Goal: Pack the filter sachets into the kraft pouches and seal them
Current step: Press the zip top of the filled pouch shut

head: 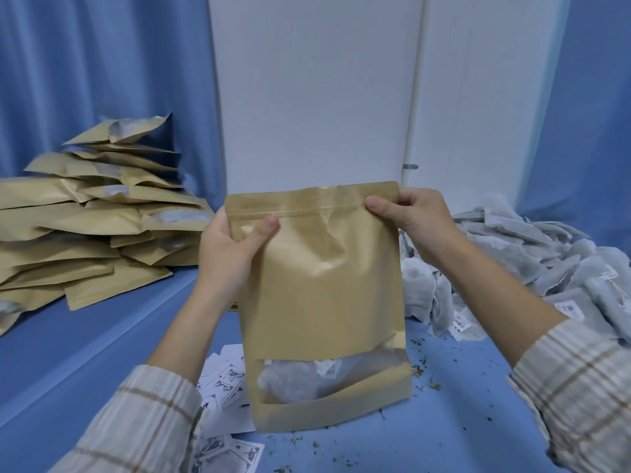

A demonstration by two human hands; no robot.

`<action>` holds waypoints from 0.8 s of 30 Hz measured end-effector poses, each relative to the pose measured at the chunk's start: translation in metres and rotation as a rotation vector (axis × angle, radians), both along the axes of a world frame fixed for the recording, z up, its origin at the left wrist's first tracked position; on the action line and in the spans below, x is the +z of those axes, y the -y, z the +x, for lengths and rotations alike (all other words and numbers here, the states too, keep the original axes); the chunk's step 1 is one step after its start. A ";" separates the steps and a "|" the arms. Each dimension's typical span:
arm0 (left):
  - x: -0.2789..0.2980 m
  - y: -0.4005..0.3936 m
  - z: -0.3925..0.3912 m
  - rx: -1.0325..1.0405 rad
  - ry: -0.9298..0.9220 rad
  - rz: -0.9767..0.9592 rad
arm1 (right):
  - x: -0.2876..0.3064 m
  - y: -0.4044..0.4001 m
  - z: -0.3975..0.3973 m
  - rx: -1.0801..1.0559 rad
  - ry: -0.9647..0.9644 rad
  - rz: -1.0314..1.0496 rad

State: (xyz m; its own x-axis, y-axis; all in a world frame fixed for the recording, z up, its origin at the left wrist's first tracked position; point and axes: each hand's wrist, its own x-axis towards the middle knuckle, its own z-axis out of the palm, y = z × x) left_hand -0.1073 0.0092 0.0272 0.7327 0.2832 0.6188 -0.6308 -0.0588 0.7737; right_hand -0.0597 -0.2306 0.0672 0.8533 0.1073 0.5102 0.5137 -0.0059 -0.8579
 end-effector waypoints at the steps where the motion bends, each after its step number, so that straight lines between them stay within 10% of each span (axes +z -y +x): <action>1: 0.000 -0.001 0.001 0.010 -0.008 -0.002 | 0.001 0.002 -0.001 0.019 0.002 -0.025; 15: 0.004 0.004 -0.005 0.103 0.003 -0.031 | 0.017 0.009 -0.008 -0.067 0.016 -0.122; 24: 0.005 0.018 -0.016 0.056 0.073 0.053 | 0.057 -0.015 -0.028 -0.104 0.248 -0.938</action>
State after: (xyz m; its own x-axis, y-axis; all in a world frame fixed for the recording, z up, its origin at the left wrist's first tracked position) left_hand -0.1231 -0.0083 0.0326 0.6692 0.2874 0.6853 -0.6799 -0.1352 0.7207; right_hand -0.0876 -0.2159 0.1239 0.7613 0.4917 0.4226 0.6374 -0.6869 -0.3491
